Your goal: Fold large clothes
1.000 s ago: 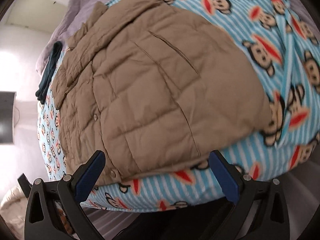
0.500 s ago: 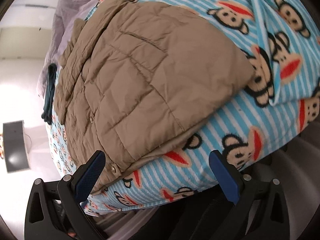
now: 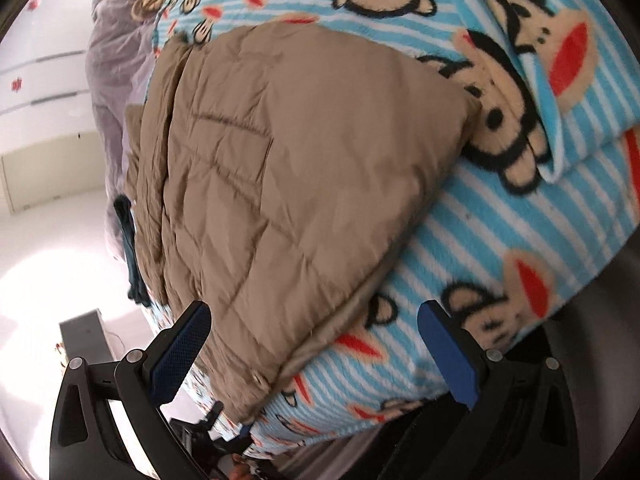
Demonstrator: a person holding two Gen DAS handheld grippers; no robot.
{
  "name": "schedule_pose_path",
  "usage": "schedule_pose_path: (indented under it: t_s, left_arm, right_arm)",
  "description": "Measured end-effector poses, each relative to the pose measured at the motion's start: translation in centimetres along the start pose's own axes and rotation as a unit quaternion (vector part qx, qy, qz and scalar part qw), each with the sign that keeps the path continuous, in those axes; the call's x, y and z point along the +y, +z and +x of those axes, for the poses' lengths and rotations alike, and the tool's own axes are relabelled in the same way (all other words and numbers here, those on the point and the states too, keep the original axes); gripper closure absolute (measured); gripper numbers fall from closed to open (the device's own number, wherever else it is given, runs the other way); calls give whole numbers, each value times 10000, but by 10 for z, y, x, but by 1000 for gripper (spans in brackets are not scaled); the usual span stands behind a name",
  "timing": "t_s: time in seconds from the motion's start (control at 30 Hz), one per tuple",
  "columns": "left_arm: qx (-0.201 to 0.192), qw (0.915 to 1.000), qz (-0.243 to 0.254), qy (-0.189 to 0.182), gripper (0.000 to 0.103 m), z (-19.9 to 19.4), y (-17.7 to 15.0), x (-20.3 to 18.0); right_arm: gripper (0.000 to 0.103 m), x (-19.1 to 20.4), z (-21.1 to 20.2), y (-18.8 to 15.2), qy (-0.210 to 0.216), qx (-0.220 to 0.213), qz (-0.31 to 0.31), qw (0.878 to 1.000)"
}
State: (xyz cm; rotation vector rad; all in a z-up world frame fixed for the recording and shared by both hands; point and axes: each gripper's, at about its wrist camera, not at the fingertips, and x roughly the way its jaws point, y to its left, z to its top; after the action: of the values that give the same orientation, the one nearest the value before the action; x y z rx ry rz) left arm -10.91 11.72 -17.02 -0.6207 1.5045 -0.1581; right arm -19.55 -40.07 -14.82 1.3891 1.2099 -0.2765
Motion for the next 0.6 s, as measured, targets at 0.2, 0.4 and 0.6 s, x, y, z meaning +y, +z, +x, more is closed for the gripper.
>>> schedule_pose_path:
  t_s: [0.2,0.4,0.6]
  left_arm:
    - [-98,9999,-99,75,1,14,8,-12]
    - [-203,9993,-170,265,1,22,9,-19]
    - [-373,9989,-281,24,16,14,5,-23]
  right_arm:
    - [2,-13,23,16,368,101,351,9987]
    - [6,-18,34,27,617,337,503,9963]
    - [51,-24,37,34,530,576,696,9945]
